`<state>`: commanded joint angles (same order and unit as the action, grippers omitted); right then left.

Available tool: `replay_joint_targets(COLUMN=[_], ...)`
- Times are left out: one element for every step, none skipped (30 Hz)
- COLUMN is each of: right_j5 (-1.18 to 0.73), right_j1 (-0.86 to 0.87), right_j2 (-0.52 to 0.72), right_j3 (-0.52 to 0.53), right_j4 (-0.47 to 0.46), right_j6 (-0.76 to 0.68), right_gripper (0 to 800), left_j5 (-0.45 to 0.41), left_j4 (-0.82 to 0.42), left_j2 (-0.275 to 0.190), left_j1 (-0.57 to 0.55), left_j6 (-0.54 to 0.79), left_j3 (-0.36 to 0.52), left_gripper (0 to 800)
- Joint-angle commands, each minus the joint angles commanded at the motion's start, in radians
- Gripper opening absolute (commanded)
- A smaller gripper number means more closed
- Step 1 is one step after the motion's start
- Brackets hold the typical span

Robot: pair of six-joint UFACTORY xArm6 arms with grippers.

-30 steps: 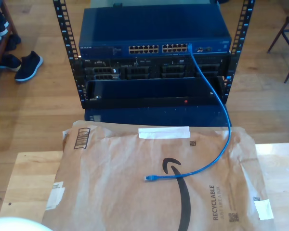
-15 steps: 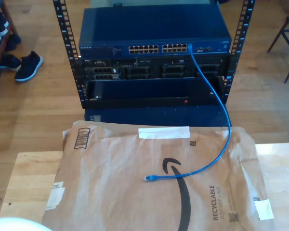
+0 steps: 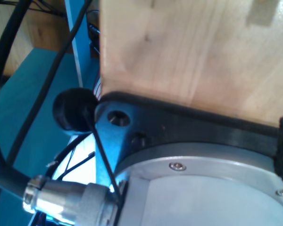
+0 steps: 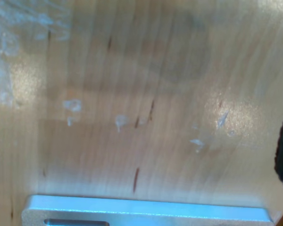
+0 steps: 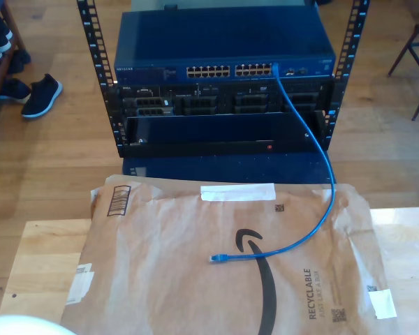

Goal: Grab the cable and plug it in

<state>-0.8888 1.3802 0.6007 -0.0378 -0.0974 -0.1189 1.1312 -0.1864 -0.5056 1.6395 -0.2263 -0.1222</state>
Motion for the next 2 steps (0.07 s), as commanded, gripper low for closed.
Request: replay_joint_targets(right_j5=[0.0, 0.0], right_j1=[0.0, 0.0], right_j2=[0.0, 0.0], right_j3=[0.0, 0.0], right_j4=[0.0, 0.0], right_j6=[0.0, 0.0], right_gripper=[798, 797], left_j5=[0.0, 0.0], left_j4=[0.0, 0.0], left_j2=[0.0, 0.0], left_j1=[0.0, 0.0], left_j6=[0.0, 0.0], left_j3=[0.0, 0.0], left_gripper=[799, 798])
